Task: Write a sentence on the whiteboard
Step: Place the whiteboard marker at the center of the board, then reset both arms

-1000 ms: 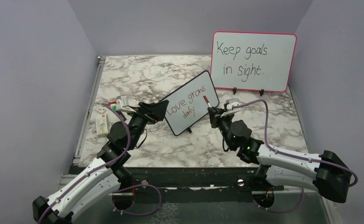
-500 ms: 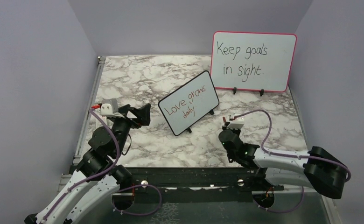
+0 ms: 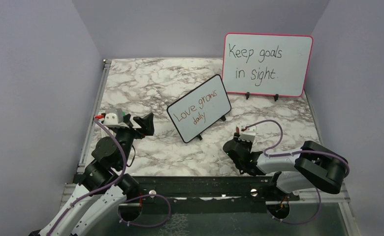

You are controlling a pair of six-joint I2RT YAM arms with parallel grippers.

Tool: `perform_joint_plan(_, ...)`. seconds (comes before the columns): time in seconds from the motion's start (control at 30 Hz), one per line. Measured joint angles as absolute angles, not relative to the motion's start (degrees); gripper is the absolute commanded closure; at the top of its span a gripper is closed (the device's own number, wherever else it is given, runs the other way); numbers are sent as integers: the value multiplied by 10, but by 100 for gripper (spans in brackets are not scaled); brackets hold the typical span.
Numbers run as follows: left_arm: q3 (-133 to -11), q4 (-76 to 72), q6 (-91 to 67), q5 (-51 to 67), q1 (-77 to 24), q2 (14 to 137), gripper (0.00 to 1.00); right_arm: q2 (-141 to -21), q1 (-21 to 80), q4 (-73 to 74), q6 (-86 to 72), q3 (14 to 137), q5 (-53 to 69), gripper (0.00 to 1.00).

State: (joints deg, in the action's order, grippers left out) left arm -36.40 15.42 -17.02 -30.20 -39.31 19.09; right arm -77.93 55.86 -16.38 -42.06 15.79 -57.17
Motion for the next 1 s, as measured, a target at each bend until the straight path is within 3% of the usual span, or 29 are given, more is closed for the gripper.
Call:
perform_joint_plan(0.17,-358,160,-169,-305,-387,182,1,-762,558,-118,-456,163,-571,26)
perform_joint_plan(0.33,-357,161,-169,-305,-386,170,1,-678,558,-33,-463,196,-569,14)
perform_joint_plan(0.4,-357,161,-169,-305,-386,164,1,-626,558,3,-452,216,-571,2)
perform_joint_plan(0.67,-358,166,-169,-303,-386,101,1,-432,558,122,-356,307,-597,0)
perform_joint_plan(1.0,-358,159,-169,-305,-386,11,1,-288,558,245,-237,413,-633,0)
